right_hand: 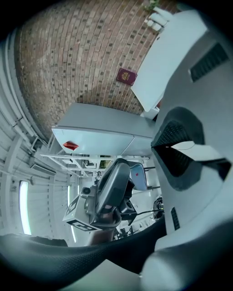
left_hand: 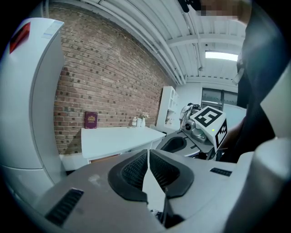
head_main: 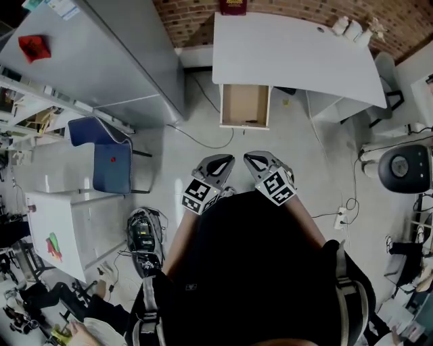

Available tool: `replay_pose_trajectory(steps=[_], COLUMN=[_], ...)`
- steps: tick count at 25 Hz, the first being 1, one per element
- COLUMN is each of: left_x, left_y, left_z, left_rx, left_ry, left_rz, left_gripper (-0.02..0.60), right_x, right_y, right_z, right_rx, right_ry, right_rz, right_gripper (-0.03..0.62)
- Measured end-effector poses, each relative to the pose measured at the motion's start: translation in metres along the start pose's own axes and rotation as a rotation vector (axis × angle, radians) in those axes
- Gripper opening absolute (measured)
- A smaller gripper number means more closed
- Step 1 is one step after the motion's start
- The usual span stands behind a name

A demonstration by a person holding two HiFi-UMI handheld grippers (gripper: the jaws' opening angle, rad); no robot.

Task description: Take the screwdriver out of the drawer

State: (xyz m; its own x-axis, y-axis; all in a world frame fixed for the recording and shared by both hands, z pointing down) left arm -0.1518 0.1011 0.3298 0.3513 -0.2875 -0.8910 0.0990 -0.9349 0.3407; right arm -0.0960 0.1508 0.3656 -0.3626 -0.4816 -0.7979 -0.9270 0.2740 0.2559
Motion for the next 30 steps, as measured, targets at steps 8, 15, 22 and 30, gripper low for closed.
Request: replay_pose_trajectory(steps=[8, 15, 22, 30], left_x=[0.011, 0.036, 0.041, 0.043], left_y=[0.032, 0.053, 0.058, 0.06], left_z=[-0.012, -0.045, -0.084, -0.116], left_rx=[0.065, 0.147, 0.216, 0.267], left_ry=[-0.015, -0.044, -0.035, 0.005], left_rz=[0.025, 0.061, 0.115, 0.147], left_gripper=[0.023, 0.023, 0.023, 0.023], right_x=[-0.002, -0.028, -0.065, -0.104], right_y=[-0.036, -0.095, -0.143, -0.175], right_z=[-0.015, -0.021, -0.022, -0.032], right_rx=[0.02, 0.076, 0.149, 0.24], right_ry=[0.002, 0.035, 0.075, 0.117], right_rz=[0.018, 0.056, 0.064, 0.071], right_gripper=[0.057, 0.057, 0.057, 0.057])
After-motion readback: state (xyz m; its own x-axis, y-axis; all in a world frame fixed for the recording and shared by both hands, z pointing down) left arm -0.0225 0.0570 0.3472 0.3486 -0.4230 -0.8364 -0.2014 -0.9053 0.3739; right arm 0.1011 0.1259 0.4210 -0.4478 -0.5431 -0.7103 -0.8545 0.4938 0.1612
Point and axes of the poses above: the fingertips, and each gripper's own axes: z backward along the fingers, y to its left, x out of its top, the point moved 3 cm from there along z, backward along the fingers, and after that the axes turned 10 degrees about z, right-handed, at the moved point
